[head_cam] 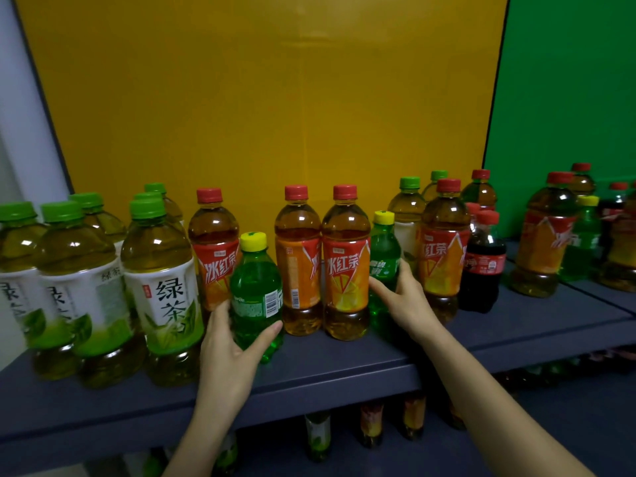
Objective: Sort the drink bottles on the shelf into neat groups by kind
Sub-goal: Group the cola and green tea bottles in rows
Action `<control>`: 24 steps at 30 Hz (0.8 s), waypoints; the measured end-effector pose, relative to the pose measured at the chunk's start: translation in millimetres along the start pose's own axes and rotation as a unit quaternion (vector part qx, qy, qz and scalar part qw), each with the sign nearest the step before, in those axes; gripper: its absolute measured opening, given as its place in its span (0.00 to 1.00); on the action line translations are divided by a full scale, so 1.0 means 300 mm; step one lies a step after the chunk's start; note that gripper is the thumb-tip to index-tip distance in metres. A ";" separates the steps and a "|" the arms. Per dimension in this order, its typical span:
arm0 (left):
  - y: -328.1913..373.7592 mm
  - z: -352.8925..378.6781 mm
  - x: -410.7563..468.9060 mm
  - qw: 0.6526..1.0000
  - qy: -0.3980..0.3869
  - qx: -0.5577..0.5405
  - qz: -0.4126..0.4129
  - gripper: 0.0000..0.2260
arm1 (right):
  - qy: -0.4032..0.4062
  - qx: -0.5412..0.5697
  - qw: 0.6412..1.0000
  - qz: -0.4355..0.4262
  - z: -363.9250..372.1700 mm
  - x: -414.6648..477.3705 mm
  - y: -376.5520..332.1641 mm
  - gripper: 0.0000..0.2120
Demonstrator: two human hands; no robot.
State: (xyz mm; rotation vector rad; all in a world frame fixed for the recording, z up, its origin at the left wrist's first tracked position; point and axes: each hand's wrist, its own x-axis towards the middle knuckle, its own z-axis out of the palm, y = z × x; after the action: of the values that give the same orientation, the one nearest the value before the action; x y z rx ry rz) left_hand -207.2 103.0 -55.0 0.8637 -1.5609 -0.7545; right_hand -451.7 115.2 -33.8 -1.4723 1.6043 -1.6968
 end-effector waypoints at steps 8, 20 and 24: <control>0.162 -0.009 0.009 0.993 -0.023 -0.077 0.081 0.22 | 0.086 -0.037 0.992 -0.083 -0.049 -0.132 -0.129 0.24; 0.287 0.292 -0.065 0.964 -0.177 -0.144 0.136 0.23 | 0.173 -0.041 0.982 -0.060 -0.344 -0.495 -0.230 0.24; 0.329 0.486 -0.147 0.946 -0.240 -0.173 0.131 0.25 | 0.233 -0.058 0.970 -0.032 -0.511 -0.612 -0.194 0.26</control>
State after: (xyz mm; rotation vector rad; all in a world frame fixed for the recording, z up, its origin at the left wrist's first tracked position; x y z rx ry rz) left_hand -359.6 193.7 -16.9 0.2087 -1.8459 -1.0542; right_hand -490.6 358.3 -27.9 -1.2451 1.9339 -2.1357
